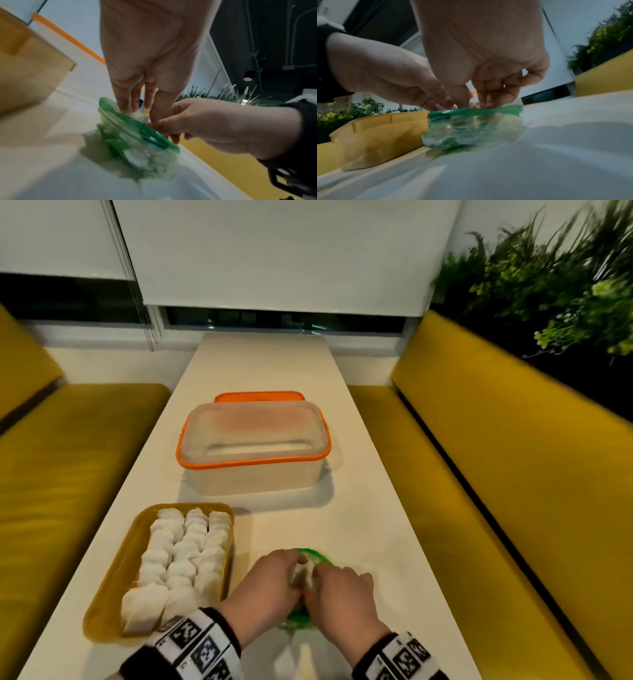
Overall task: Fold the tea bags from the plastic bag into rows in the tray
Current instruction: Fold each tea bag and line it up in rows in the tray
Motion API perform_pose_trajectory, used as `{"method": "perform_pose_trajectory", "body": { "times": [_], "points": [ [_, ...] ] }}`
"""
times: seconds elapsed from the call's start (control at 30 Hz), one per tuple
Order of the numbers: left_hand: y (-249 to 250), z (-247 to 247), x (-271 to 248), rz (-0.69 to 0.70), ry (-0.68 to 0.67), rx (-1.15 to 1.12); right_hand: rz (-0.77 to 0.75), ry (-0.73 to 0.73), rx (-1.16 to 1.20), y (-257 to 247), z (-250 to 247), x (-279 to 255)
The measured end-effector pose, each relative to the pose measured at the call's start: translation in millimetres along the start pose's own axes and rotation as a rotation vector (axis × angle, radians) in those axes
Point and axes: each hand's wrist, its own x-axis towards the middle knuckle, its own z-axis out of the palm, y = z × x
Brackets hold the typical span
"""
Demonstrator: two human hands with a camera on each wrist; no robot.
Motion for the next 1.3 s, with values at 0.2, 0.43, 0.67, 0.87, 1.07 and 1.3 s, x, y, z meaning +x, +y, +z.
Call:
{"method": "perform_pose_trajectory", "body": {
  "times": [0.2,0.43,0.67,0.87,1.07,1.3],
  "points": [
    [-14.6,11.5,-2.6,-0.047,0.068,0.01,0.051,-0.024,0.336,13.4,5.7,11.1],
    [-21.2,10.8,-3.3,-0.077,0.086,0.009,-0.002,0.087,0.74,30.0,2.6,11.9],
    [-23.2,6.2,-0.3,-0.116,0.106,-0.108,-0.003,0.079,0.878,35.5,0.8,20.8],
    [-13.7,-2.6,3.2,-0.043,0.151,-0.345,-0.086,0.051,0.762,28.8,-5.2,21.1],
    [-12.7,-5.6,-0.1,0.018,0.038,-0.412,-0.117,-0.029,0.831,23.2,-16.2,19.0],
    [-10.9,-7.0,-4.5,0.163,-0.095,-0.148,-0.118,0.002,0.877,22.6,-31.2,16.3]
  ]
}}
